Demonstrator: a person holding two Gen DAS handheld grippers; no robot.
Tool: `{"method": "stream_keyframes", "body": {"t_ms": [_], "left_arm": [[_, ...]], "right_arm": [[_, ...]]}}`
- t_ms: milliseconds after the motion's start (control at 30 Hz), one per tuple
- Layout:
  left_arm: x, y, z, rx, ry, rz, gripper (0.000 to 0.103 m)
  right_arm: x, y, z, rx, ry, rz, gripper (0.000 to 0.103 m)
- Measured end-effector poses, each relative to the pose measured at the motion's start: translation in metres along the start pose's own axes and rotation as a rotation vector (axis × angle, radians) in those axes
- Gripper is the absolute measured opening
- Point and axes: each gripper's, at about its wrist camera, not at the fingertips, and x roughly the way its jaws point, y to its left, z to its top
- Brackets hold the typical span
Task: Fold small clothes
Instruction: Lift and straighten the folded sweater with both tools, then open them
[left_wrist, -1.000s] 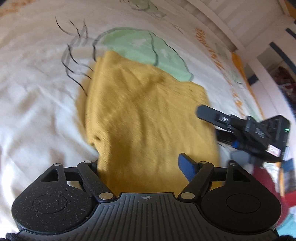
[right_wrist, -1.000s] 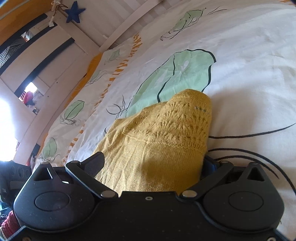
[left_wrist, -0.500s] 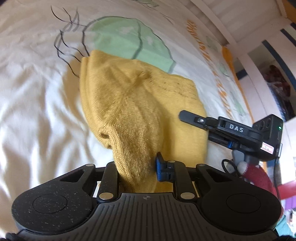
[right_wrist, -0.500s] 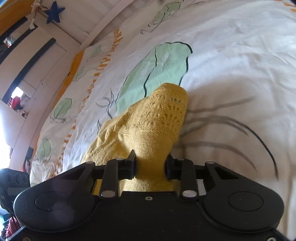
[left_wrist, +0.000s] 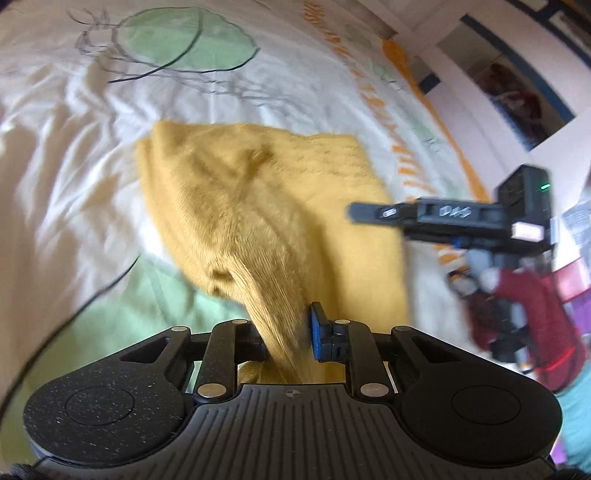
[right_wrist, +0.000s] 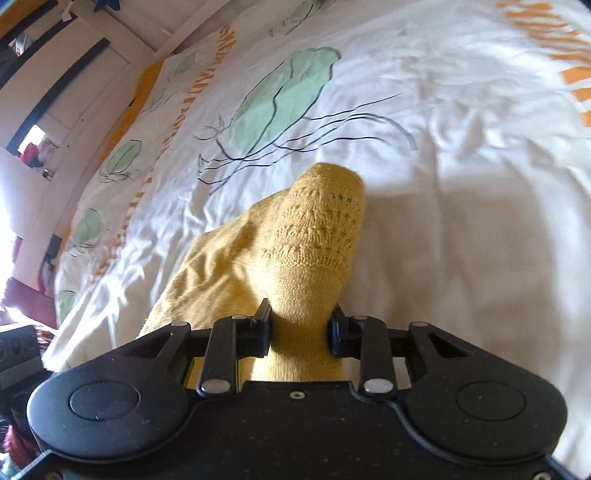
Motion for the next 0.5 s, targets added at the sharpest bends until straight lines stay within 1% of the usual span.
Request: {"method": "stream_keyframes", "body": {"t_ms": [67,100,133,167,200,267,333,400,467,500], "left_arm": [[0.001,0.003,-0.011,0.012,-0.018,0.070,0.020],[0.002,0.004,-0.014,0.012,-0.025,0.099,0.022],[0.001,0.006,-0.018,0.010,-0.036,0.119,0.023],[0.000,0.008,-0.020,0.012,-0.049,0.127,0.024],[-0.002,0.009,-0.023,0.011,-0.066,0.134,0.026],[-0.006,0.009,-0.027,0.013,-0.099,0.151,0.029],[-0.014,0.006,-0.034,0.020,-0.145,0.161,0.029],[-0.027,0.002,-0.040,0.037,-0.223,0.180,0.029],[-0.039,-0.009,-0.043,0.062,-0.298,0.209,0.029],[-0.043,-0.012,-0.042,0.073,-0.333,0.222,0.030]], "right_arm": [[-0.003,-0.004,-0.004,-0.008,-0.027,-0.060,0.042],[-0.003,-0.006,-0.005,-0.030,-0.040,-0.103,0.043],[-0.003,-0.007,-0.006,-0.055,-0.057,-0.149,0.048],[-0.003,-0.009,-0.006,-0.067,-0.070,-0.177,0.052],[-0.003,-0.012,-0.006,-0.060,-0.077,-0.177,0.056],[-0.006,-0.018,-0.008,-0.032,-0.100,-0.161,0.057],[-0.010,-0.018,-0.009,-0.038,-0.123,-0.163,0.058],[-0.018,-0.013,-0.013,-0.065,-0.146,-0.171,0.058],[-0.030,-0.008,-0.022,-0.095,-0.161,-0.170,0.060],[-0.034,-0.005,-0.028,-0.104,-0.170,-0.168,0.063]]}}
